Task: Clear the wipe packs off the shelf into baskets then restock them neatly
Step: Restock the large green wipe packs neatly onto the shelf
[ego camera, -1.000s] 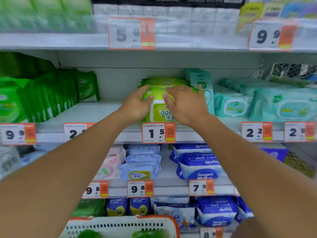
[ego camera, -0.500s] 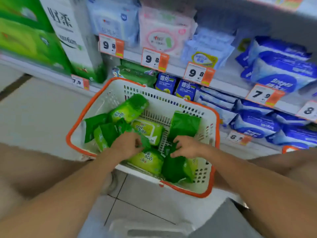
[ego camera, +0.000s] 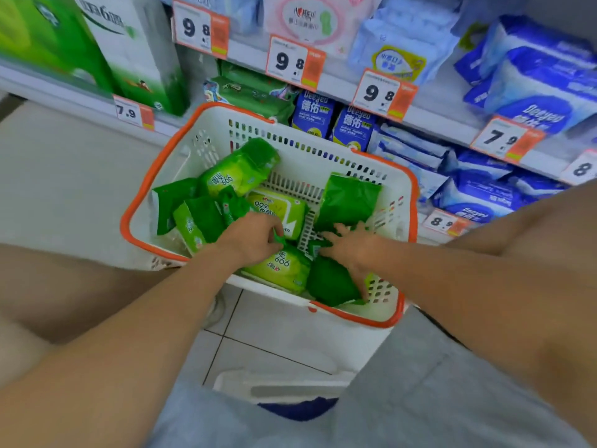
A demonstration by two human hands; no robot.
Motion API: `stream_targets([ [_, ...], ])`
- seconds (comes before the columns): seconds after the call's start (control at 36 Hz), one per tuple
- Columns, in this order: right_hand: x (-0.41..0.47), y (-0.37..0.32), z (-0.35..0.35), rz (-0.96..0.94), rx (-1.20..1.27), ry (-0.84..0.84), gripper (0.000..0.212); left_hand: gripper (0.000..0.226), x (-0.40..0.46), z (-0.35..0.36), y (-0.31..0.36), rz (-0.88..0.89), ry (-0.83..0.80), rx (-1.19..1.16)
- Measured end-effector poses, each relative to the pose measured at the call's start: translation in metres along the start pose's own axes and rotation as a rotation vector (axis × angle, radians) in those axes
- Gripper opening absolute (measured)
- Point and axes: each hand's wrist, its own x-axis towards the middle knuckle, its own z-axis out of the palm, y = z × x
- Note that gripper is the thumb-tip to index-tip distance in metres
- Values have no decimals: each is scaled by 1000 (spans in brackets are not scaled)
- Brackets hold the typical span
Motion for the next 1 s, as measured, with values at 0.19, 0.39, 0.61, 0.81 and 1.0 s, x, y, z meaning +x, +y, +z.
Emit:
stream_targets([
  [0.19, 1, 5, 27, -286, -39, 288, 104, 24, 15, 22, 7, -39, -83, -234],
  [0.39, -5, 27, 17, -264, 337, 500, 49, 92, 22, 29, 24, -100, -351, -189],
  [0.61, 13, 25, 11, -82, 882, 628, 34, 124, 34, 70, 60, -164, -179, -275],
  [0.81, 13, 65, 14, 363, 1434, 637, 26, 100, 41, 81, 67, -160, -78, -294],
  [1.0, 17, 65, 22, 268, 1587, 123, 55, 76, 38, 83, 56, -200, -21, -404],
])
